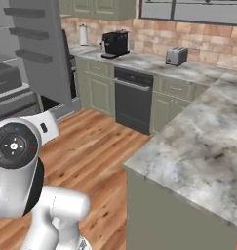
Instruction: There is a bowl on the dining counter. Grab a lemon wedge from the fridge and place it in the bowl. Then get the liquor bottle and glass cup from the cabinet and place them next to the bowl.
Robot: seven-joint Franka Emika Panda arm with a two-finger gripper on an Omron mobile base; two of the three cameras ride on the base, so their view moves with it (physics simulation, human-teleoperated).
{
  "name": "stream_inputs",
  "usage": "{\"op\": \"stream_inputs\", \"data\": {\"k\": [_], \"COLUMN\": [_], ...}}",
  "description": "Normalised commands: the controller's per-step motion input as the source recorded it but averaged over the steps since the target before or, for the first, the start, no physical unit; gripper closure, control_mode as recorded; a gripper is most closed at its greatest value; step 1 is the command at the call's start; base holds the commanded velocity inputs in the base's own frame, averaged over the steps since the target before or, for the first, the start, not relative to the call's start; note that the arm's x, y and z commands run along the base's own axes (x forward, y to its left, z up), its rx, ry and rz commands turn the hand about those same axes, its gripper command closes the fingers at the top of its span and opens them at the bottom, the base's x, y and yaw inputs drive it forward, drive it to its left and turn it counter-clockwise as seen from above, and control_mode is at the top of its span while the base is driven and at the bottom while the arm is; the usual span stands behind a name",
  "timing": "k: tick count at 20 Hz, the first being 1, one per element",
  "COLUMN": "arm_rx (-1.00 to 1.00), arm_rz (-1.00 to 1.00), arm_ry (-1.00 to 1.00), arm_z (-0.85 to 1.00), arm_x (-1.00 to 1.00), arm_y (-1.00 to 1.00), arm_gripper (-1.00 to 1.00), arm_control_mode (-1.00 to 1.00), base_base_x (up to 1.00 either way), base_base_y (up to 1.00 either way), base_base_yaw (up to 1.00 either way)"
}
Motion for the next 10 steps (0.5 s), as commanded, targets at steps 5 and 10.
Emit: {"op": "stream_inputs", "data": {"k": [5, 10], "arm_rx": [0.0, 0.0], "arm_rz": [0.0, 0.0], "arm_ry": [0.0, 0.0], "arm_z": [0.0, 0.0], "arm_x": [0.0, 0.0], "arm_y": [0.0, 0.0], "arm_gripper": [1.0, 1.0], "arm_control_mode": [1.0, 1.0], "base_base_x": [0.09, 0.0], "base_base_y": [-1.0, -1.0], "base_base_yaw": [0.0, 0.0]}}
